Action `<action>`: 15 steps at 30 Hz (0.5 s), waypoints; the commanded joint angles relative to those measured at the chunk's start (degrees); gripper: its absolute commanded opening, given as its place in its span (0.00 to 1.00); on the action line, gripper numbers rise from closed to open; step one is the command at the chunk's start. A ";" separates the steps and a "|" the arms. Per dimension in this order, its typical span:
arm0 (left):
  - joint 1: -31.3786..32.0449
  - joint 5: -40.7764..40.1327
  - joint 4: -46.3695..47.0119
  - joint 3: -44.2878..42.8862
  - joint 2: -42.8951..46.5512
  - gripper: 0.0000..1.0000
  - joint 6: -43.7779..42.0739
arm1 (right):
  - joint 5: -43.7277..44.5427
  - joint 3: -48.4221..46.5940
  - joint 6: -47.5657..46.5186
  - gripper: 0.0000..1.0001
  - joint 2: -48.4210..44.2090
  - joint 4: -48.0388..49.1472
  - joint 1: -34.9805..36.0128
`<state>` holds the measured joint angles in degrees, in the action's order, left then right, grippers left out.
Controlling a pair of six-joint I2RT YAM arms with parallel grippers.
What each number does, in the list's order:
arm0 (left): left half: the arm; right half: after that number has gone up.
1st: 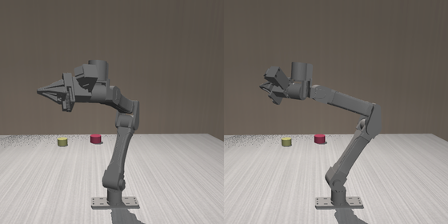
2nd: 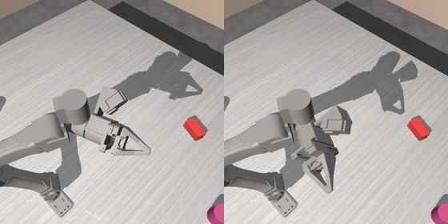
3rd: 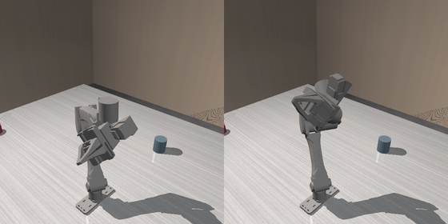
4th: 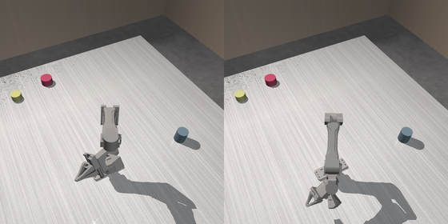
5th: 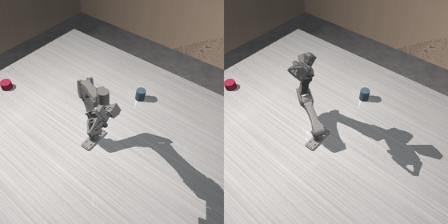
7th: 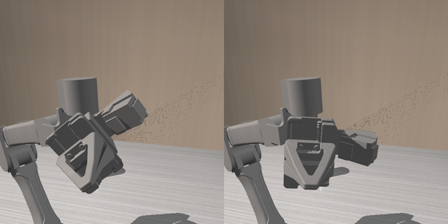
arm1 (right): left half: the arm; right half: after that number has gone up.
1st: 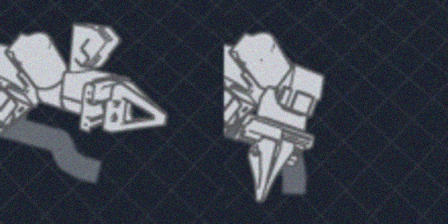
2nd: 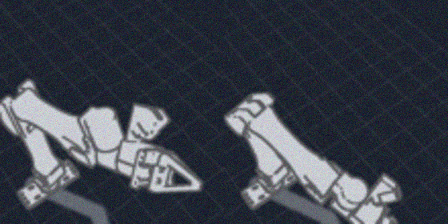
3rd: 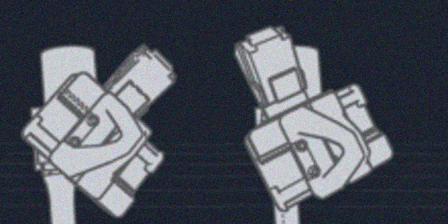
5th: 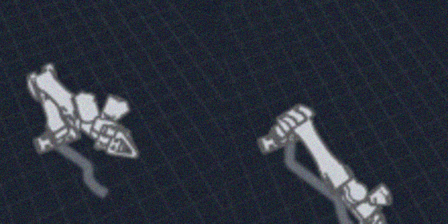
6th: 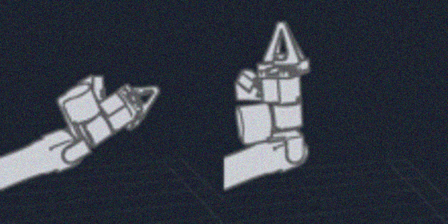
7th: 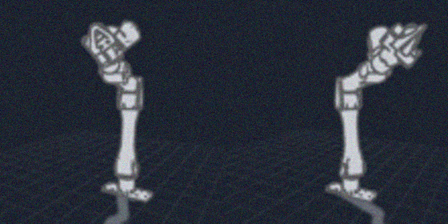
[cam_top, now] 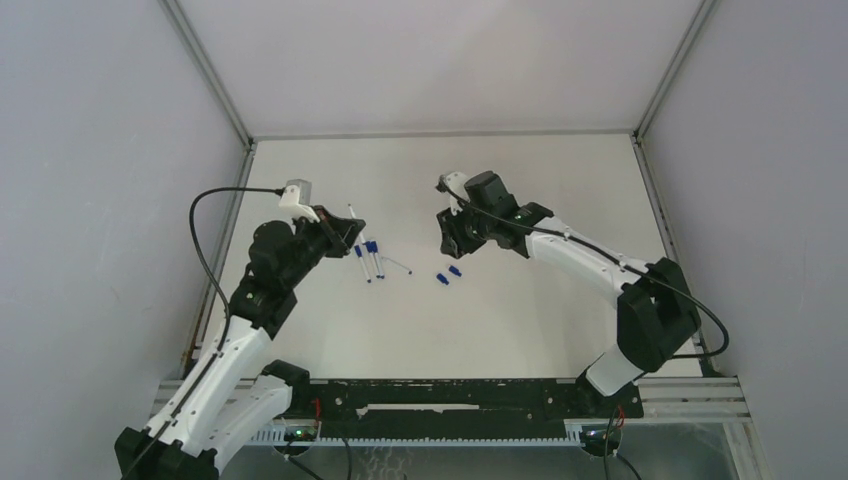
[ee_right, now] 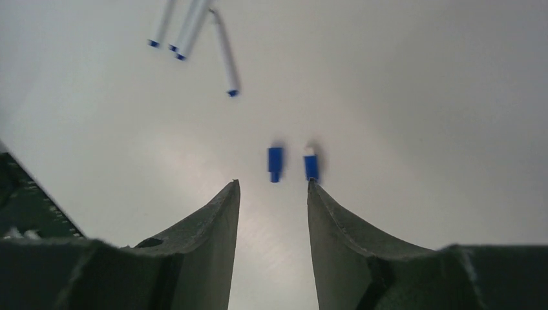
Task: Insert the pens into the pen caps
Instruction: Pick up the pen from the center of the board.
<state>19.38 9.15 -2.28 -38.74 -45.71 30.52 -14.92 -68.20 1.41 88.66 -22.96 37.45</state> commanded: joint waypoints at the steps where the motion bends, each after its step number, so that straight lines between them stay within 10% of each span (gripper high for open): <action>1: -0.36 0.20 -1.84 -1.60 2.59 0.00 -7.76 | 8.34 -4.41 -7.41 0.52 5.70 -7.11 -0.36; 15: -0.39 -1.43 -1.21 -0.21 4.08 0.00 -7.89 | 5.68 -12.11 -10.17 0.57 20.42 -11.06 -0.72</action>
<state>19.33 8.49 -4.56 -38.72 -42.41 23.94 -8.75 -77.17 -7.16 107.66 -33.15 36.73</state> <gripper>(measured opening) 0.059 0.568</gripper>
